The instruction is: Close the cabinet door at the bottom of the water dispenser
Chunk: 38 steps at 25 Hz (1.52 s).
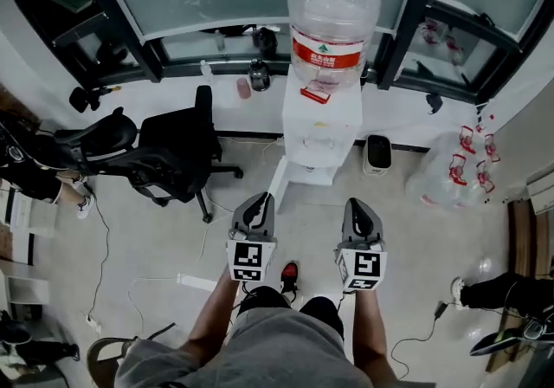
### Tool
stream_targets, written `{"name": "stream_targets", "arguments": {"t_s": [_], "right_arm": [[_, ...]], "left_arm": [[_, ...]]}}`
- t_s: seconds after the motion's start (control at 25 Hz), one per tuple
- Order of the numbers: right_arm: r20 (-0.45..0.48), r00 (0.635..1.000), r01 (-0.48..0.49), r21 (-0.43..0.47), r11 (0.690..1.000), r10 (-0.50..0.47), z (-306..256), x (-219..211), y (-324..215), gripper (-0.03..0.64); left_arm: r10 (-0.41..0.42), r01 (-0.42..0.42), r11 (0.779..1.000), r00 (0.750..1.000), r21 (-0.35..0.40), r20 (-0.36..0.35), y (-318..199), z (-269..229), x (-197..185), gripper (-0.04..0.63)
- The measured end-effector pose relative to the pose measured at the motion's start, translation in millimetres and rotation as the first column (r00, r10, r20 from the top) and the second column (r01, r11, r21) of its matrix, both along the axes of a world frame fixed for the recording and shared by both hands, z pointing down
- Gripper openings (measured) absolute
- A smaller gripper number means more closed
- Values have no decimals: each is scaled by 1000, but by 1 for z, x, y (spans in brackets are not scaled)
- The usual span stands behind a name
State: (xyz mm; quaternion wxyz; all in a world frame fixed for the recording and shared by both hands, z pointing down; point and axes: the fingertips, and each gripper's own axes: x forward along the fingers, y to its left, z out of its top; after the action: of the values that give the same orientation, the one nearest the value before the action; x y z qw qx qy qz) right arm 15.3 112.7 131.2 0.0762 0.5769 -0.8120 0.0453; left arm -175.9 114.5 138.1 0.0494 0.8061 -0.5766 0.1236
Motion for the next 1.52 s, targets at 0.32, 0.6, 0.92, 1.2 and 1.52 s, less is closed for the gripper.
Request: {"name": "stream_targets", "arguments": {"t_s": [0.32,0.6,0.92,1.2,1.52], "right_arm": [[26,1000,1,-86,996,1,42,-15,-63,14],[26,999,42,-161,986,-38,110,-28,-104,14],[38,986,166,-255,953,-162,203,-51,-133,14],[39,973,226,-326,918,-225,300,-65,-138,14],[36,953,292,-372,881,-301,404,-91,-127,14]], "left_arm": [[-23,23,996,1000,-86,-2,-58,48,-21,35],[-31,31,989,1000,-144,3,-87,115,-21,35],[-152,147,966,988,-212,-9,-100,206,-31,35],[-214,210,948,977,-240,8,-101,297,-43,35],[-235,229,925,972,-304,17,-77,411,-44,35]]}}
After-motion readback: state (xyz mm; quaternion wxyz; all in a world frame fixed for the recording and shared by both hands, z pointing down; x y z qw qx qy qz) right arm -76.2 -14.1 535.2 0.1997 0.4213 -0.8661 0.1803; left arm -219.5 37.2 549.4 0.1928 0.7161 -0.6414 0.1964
